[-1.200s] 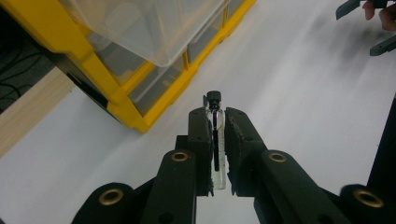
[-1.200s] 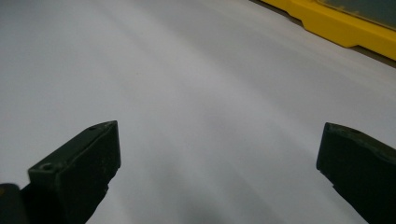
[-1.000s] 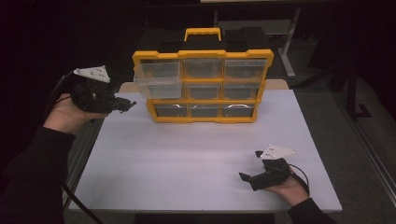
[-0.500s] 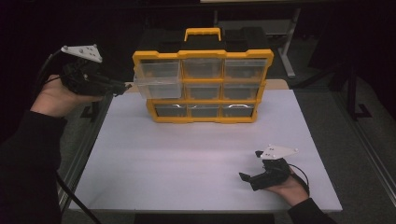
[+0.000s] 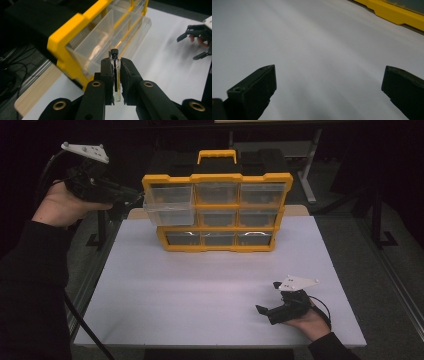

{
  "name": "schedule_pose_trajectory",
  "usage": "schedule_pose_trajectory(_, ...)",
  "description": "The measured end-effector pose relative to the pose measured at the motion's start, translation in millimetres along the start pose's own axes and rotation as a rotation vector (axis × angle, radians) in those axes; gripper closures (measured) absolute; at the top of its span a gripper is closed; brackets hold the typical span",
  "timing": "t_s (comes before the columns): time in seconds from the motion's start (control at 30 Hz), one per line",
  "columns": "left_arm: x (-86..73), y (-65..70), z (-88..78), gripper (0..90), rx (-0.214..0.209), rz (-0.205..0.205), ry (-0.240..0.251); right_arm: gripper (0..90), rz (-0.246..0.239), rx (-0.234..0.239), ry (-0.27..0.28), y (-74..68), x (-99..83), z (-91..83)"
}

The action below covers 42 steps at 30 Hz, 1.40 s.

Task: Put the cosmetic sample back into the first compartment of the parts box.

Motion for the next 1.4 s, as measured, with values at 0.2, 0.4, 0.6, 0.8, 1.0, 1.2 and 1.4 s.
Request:
schedule_pose_trajectory(0.2,12.1,-1.2,17.3,80.7,-0.009,0.015,-0.011,0.0,0.002,0.001,-0.001,0.3,0.0,0.6)
schedule_pose_trajectory(0.4,19.5,-7.2,33.7,80.7,-0.008,0.017,-0.019,0.0,0.005,0.001,-0.003,0.5,-0.3,0.3)
schedule_pose_trajectory(0.6,22.8,-12.8,48.3,80.6,-0.007,0.012,-0.027,0.0,0.009,0.001,-0.005,0.2,-0.6,0.1)
schedule_pose_trajectory(0.8,20.2,-13.3,64.0,80.6,-0.022,0.013,-0.064,0.0,0.008,0.001,-0.003,0.6,-0.8,-0.3)
schedule_pose_trajectory(1.0,17.3,-10.0,74.4,80.6,-0.045,0.021,-0.095,0.0,0.008,0.002,-0.002,0.4,-0.7,-0.1)
schedule_pose_trajectory(1.2,15.5,-4.3,84.5,80.6,-0.069,0.029,-0.121,0.0,0.008,0.004,-0.001,-0.2,-1.3,-0.1)
schedule_pose_trajectory(1.4,15.3,-2.0,89.6,80.3,-0.077,0.033,-0.126,0.0,0.008,0.003,0.002,0.2,-1.1,-0.2)
Point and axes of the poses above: each handheld gripper's, and its own axes: z roughly forward along the jaws, x roughly out of its top, y roughly to its right, the point moved 3 cm from there along z, roughly forward along the jaws, and after that the axes turned 11 degrees about y, right-handed, at the moved point
